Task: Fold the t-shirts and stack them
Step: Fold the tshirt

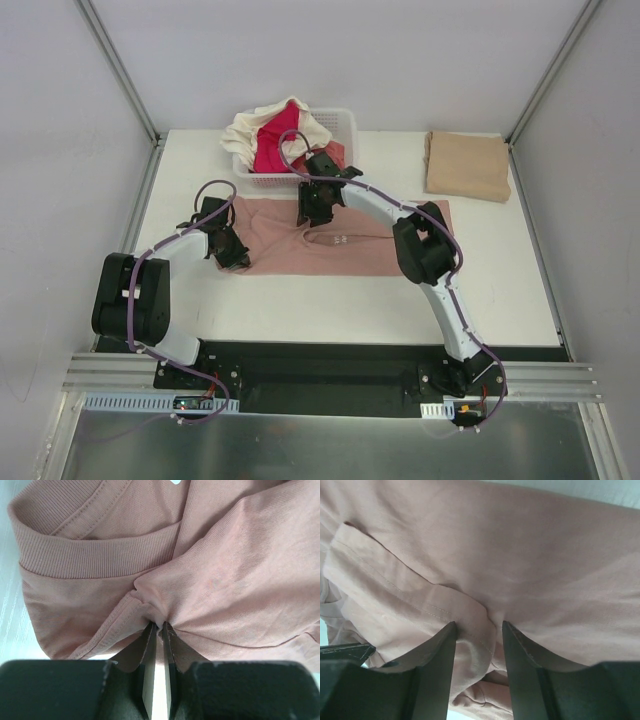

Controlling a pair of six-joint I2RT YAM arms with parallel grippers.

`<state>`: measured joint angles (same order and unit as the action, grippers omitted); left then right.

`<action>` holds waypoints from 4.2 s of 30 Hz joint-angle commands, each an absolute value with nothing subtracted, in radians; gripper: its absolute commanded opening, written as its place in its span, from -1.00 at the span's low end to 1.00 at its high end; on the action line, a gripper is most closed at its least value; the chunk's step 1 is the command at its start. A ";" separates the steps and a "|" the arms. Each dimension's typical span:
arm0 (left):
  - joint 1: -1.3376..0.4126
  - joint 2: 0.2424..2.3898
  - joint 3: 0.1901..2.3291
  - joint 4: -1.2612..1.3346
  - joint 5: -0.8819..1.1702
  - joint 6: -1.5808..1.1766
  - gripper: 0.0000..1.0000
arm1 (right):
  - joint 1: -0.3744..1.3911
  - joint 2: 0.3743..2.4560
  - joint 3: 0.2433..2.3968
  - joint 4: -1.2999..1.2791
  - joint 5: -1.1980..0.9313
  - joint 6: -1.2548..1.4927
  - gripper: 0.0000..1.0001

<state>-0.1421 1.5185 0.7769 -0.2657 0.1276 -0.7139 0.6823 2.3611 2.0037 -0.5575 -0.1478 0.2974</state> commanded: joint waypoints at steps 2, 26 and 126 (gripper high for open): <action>-0.133 1.520 0.778 -0.267 0.141 -0.693 -0.84 | 0.692 2.352 2.040 -0.592 -0.190 0.301 -0.16; -0.133 1.528 0.778 -0.268 0.141 -0.692 -0.91 | 0.747 2.310 2.111 -0.545 -0.019 -0.099 -0.88; -0.308 1.362 0.824 -0.229 0.038 -0.799 0.67 | 0.627 1.922 1.580 -0.542 -0.319 0.187 0.82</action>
<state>-0.3069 1.3350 0.8585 -0.2581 0.0483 -0.7715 0.6342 1.8679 1.5425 -0.5030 -0.3077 0.1802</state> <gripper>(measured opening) 0.894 0.912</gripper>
